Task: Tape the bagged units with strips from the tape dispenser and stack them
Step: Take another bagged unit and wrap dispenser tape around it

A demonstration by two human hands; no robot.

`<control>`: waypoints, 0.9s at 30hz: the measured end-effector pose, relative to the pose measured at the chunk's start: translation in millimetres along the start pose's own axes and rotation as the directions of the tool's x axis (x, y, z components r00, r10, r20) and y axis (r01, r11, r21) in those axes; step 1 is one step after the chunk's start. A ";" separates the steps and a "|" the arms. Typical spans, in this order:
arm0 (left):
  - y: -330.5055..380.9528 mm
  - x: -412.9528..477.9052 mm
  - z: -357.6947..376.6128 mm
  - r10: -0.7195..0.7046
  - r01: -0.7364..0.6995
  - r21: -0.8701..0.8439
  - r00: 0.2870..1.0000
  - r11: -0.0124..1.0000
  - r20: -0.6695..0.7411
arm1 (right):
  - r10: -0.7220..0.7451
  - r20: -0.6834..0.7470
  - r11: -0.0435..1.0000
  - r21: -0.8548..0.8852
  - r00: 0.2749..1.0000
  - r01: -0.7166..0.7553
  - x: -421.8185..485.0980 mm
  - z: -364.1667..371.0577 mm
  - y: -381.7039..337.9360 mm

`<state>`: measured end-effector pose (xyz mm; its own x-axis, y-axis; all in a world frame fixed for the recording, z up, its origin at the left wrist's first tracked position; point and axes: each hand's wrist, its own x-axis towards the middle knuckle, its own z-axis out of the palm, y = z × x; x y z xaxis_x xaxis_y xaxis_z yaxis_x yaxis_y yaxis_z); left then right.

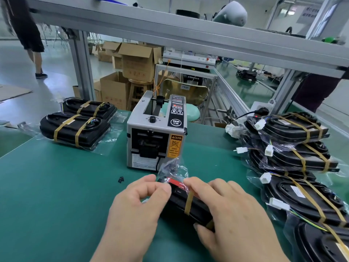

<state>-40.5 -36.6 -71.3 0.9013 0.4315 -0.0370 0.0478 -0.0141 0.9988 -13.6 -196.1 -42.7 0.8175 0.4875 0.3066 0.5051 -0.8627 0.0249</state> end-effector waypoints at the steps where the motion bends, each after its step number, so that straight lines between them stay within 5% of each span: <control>1: -1.0 -0.8 2.0 -0.016 0.016 -0.015 1.000 1.000 0.011 | 0.006 -0.002 1.000 0.001 1.000 -0.006 -0.6 0.4 -1.0; 27: -9.7 5.1 13.9 0.000 0.001 0.034 1.000 0.999 -0.012 | 0.022 -0.017 1.000 -0.018 1.000 -0.023 -1.6 2.7 -3.6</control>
<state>-30.3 -46.8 -81.7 0.8959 0.4427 -0.0371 0.0634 -0.0448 0.9970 -15.9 -193.5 -45.8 0.8238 0.4659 0.3228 0.4814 -0.8758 0.0354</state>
